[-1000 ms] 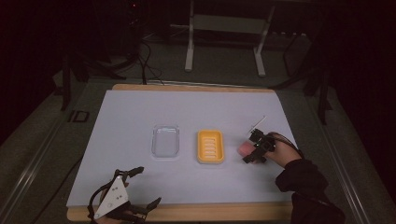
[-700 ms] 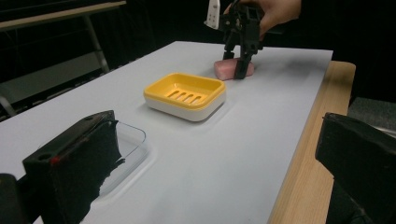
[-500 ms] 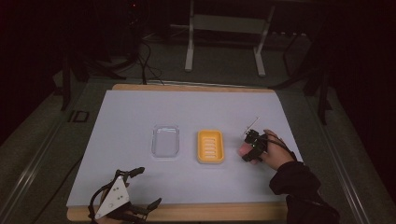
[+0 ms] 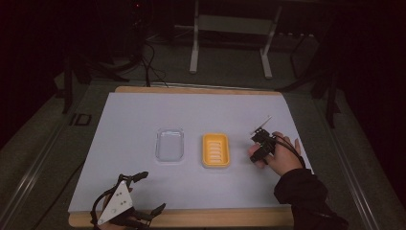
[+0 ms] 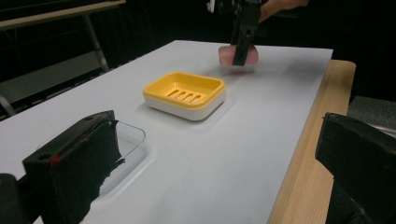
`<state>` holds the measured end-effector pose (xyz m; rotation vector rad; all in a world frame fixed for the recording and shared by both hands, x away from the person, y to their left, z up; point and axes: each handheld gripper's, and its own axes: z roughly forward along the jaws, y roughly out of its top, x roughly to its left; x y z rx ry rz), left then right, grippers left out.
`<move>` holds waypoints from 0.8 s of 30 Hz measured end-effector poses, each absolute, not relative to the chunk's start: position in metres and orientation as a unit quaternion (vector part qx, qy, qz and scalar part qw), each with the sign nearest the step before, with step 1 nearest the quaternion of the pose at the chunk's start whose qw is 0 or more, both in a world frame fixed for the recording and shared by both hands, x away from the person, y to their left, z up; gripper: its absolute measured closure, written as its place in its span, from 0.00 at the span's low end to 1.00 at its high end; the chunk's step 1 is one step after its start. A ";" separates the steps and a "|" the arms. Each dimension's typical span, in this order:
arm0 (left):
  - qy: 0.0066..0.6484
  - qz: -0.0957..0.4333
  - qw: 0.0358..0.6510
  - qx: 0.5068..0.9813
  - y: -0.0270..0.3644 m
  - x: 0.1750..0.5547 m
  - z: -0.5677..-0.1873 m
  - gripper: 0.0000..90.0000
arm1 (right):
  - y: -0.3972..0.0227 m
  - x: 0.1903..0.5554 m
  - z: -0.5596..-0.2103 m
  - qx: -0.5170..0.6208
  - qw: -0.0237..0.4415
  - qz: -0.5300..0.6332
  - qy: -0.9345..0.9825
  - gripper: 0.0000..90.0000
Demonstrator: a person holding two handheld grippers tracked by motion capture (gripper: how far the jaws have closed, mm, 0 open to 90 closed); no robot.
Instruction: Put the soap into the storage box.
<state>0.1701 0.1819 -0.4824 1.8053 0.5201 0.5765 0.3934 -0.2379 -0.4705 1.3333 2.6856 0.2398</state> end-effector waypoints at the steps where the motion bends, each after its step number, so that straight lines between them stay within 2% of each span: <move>1: 0.220 0.244 0.555 0.764 0.182 0.170 -0.482 0.01 | -0.238 0.393 -0.467 0.450 0.066 0.084 0.887 0.42; 11: 0.221 0.245 0.555 0.764 0.182 0.170 -0.482 0.01 | -0.231 0.386 -0.433 0.503 0.045 0.124 0.854 0.42; 17: 0.221 0.246 0.555 0.763 0.182 0.170 -0.482 0.00 | -0.218 0.384 -0.419 0.511 0.049 0.125 0.849 0.42; 22: 0.221 0.247 0.555 0.763 0.182 0.170 -0.482 0.01 | -0.197 0.383 -0.409 0.508 0.080 0.113 0.850 0.42; 24: 0.221 0.246 0.555 0.763 0.182 0.170 -0.482 0.01 | -0.191 0.384 -0.407 0.515 0.072 0.124 0.845 0.42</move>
